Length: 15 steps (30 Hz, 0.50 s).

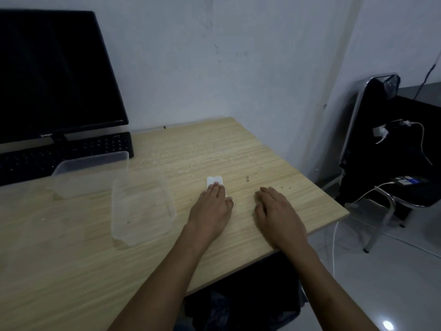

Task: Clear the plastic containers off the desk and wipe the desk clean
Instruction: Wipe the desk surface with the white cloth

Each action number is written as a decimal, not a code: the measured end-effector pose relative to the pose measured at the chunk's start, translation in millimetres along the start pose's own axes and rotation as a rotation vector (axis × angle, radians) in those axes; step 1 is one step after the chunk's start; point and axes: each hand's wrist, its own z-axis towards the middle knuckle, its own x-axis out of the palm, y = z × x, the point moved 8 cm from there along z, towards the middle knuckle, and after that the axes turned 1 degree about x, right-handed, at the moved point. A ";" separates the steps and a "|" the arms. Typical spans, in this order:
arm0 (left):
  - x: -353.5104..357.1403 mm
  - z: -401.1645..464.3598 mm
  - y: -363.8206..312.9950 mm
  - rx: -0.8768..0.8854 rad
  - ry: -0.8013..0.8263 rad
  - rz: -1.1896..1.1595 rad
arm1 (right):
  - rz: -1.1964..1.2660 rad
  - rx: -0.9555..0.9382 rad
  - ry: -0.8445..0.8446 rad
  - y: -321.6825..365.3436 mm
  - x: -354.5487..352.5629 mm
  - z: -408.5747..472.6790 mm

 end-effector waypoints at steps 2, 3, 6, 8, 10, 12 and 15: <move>-0.1 5.1 -14.2 0.052 0.010 0.012 | 0.021 0.018 -0.013 -1.5 -1.2 -0.3; 1.3 5.2 -23.4 0.092 0.010 0.007 | 0.026 0.021 -0.016 -2.1 -1.1 -0.2; 10.8 -1.0 -47.4 0.207 -0.004 -0.031 | 0.032 0.024 -0.006 -3.7 0.6 -0.1; 15.6 -6.1 -52.7 0.246 -0.009 -0.027 | 0.032 0.025 0.002 -3.7 1.1 -0.3; 15.2 -11.5 -48.8 0.230 -0.005 -0.019 | 0.031 0.015 0.006 -2.9 0.4 -1.2; 9.5 -16.2 -41.3 0.213 -0.030 -0.014 | 0.040 0.009 0.006 -0.8 -1.3 -0.5; 5.7 -19.9 -35.6 0.190 -0.050 -0.058 | 0.065 0.002 -0.011 1.0 -3.2 -0.2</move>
